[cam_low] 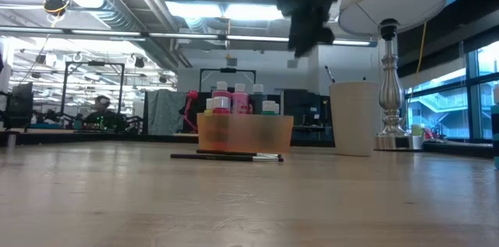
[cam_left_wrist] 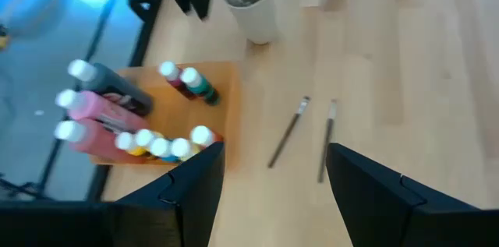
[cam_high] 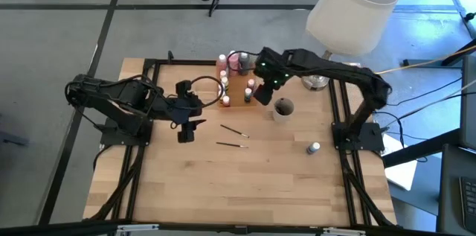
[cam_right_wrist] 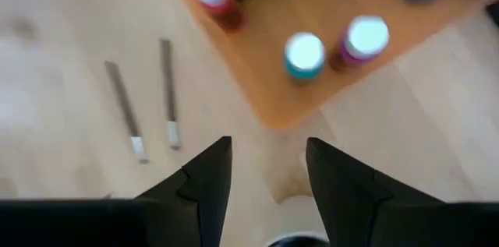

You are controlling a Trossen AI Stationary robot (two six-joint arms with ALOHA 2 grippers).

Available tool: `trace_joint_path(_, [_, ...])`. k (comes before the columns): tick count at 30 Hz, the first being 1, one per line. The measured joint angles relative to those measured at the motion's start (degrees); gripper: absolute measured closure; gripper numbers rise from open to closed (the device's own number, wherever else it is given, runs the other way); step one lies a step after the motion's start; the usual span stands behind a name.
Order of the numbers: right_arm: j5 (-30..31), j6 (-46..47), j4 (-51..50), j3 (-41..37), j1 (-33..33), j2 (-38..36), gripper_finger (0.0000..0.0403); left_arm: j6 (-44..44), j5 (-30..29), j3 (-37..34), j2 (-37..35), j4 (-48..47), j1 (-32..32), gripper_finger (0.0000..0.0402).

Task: Pick & Place Paint Supplies
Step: Put the black paint brush into the light brown cup

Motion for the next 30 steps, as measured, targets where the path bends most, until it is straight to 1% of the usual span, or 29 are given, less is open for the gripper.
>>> trace_joint_path(3, [-1.2, 0.0, 0.4, 0.0, 2.0, -4.8, 0.0234, -1.2, 2.0, 0.0, 0.0, 0.0, 0.0, 0.018])
trace_joint_path(7, [-6.9, -1.2, 3.3, 0.0, 5.8, -11.3, 0.0234, -2.5, 4.1, 0.0, 0.3, 0.0, 0.0, 0.018])
trace_joint_path(9, [-9.8, -1.4, 5.1, 0.0, 8.4, -14.2, 0.0234, -3.7, 5.5, 0.0, 0.5, 0.0, 0.0, 0.018])
trace_joint_path(14, [-12.9, 1.2, 8.7, 0.0, 16.2, -19.3, 0.0234, -7.6, 9.1, 0.0, 0.5, -0.1, 0.0, 0.018])
trace_joint_path(17, [-13.4, 4.6, 9.0, 0.1, 21.4, -20.6, 0.0234, -10.8, 10.3, 0.0, 0.6, -0.1, -0.8, 0.018])
trace_joint_path(23, [-13.5, 11.8, 8.1, 0.0, 30.5, -20.4, 0.0234, -16.8, 10.3, 0.0, 0.5, -0.1, -4.7, 0.018])
trace_joint_path(27, [-13.3, 18.1, 6.9, 0.0, 34.9, -19.7, 0.0234, -22.1, 8.0, 0.0, 0.5, -0.1, -8.1, 0.018])
trace_joint_path(30, [-10.0, 22.3, 6.7, 0.0, 37.6, -19.0, 0.0234, -26.3, 5.8, -1.0, 0.5, 0.5, -10.6, 0.018])
